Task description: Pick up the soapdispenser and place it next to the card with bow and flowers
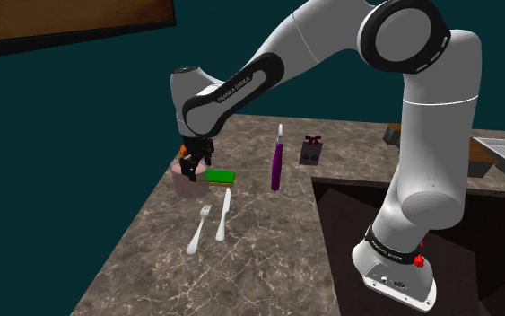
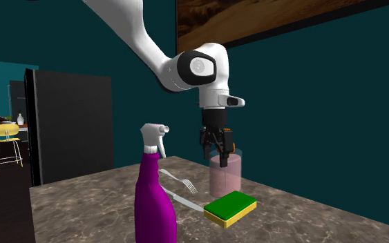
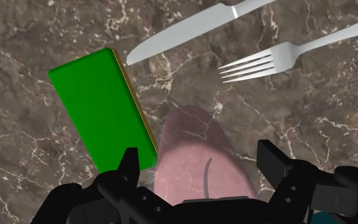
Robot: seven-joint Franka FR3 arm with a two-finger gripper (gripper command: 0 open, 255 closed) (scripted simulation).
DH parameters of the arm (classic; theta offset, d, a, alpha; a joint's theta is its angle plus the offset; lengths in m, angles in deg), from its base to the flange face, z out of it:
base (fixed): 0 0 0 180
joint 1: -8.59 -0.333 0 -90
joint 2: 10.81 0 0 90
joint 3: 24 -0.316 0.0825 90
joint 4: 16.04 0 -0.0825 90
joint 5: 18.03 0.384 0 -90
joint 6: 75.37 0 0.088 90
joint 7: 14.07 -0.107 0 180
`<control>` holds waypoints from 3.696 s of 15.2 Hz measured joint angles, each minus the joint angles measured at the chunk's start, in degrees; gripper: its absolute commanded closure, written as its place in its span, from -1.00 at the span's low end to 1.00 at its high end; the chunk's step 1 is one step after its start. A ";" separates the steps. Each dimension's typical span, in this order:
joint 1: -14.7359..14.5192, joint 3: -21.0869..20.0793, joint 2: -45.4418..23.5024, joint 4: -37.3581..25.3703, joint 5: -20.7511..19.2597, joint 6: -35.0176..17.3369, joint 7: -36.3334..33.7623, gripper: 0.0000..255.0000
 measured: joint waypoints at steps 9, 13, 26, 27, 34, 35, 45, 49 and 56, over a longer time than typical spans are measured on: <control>0.00 0.00 0.05 -0.01 -0.01 -0.03 0.01 1.00; -0.01 -0.02 0.04 -0.05 0.00 0.03 0.01 1.00; 0.28 -0.38 3.77 -3.62 1.29 7.27 1.11 1.00; 0.25 -0.43 4.04 -4.05 1.38 7.97 1.13 1.00; 0.39 -0.56 6.11 -6.71 2.04 12.63 1.76 1.00; 0.40 -0.58 6.44 -7.17 2.13 13.41 1.83 1.00; 0.40 -0.69 7.82 -13.16 2.63 20.72 2.39 1.00; 0.44 -0.69 8.26 -15.69 2.79 23.68 2.67 1.00; 0.26 -0.80 8.20 -21.18 2.83 29.11 2.77 1.00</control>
